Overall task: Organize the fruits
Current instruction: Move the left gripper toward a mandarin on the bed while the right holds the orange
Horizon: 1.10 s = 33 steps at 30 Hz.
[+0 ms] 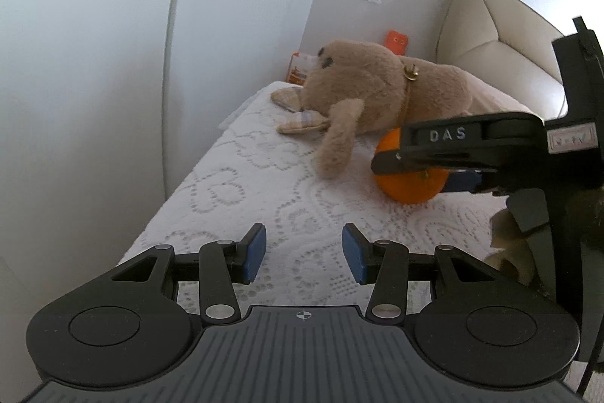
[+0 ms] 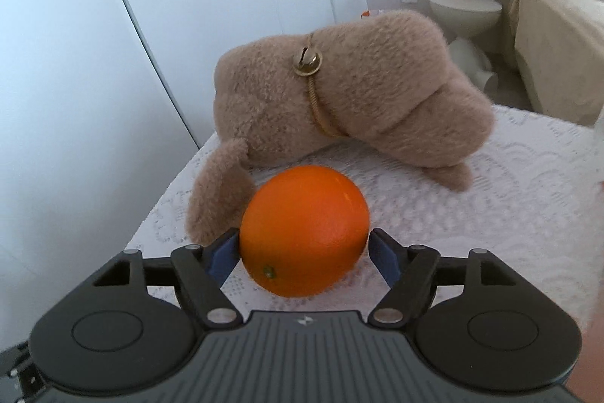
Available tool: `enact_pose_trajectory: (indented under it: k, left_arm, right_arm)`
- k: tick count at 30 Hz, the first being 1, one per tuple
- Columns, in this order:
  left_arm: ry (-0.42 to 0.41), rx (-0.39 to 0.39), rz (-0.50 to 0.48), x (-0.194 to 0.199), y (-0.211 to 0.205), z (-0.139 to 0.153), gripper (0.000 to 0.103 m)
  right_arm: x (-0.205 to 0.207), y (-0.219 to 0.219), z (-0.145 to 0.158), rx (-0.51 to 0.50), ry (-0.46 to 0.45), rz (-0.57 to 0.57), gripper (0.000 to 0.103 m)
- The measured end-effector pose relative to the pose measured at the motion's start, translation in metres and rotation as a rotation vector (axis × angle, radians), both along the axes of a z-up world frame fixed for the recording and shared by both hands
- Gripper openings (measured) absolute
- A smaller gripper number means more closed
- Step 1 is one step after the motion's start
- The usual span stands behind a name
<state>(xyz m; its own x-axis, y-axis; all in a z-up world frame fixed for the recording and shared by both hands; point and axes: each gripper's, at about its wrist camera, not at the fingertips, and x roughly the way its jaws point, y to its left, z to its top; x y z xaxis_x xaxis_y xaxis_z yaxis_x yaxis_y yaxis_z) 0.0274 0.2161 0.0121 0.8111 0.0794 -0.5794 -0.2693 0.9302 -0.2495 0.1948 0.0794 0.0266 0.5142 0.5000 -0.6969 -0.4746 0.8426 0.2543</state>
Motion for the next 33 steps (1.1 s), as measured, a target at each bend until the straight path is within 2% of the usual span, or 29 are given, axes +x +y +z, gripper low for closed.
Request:
enact_pose_trajectory:
  k: [7,11,14,19,23,27,33]
  left_arm:
    - [-0.007,-0.014,-0.015,-0.002,-0.001,-0.001,0.049]
    - [-0.005,-0.011,-0.051,0.0,-0.01,-0.001,0.049]
    - [-0.013,-0.006,-0.096,0.003,-0.022,0.003,0.049]
    - [0.002,0.02,-0.196,0.018,-0.054,0.018,0.049]
    - [0.033,-0.005,-0.363,0.046,-0.09,0.037,0.049]
    - [0.108,0.085,-0.511,0.082,-0.143,0.048,0.049]
    - [0.211,0.228,-0.584,0.12,-0.193,0.038,0.049]
  right_arm:
    - [-0.025,-0.011,0.002,-0.078,-0.033,0.091,0.071]
    - [-0.059,-0.037,0.006,-0.117,-0.056,0.12,0.071]
    - [-0.09,-0.068,0.007,-0.109,-0.052,0.124,0.071]
    - [-0.132,-0.12,0.01,-0.063,-0.08,0.02,0.071]
    - [-0.148,-0.153,0.001,-0.071,-0.073,-0.078,0.071]
    - [-0.145,-0.184,-0.009,0.067,-0.04,-0.083,0.071]
    - [-0.151,-0.193,-0.02,0.126,-0.079,-0.049,0.071]
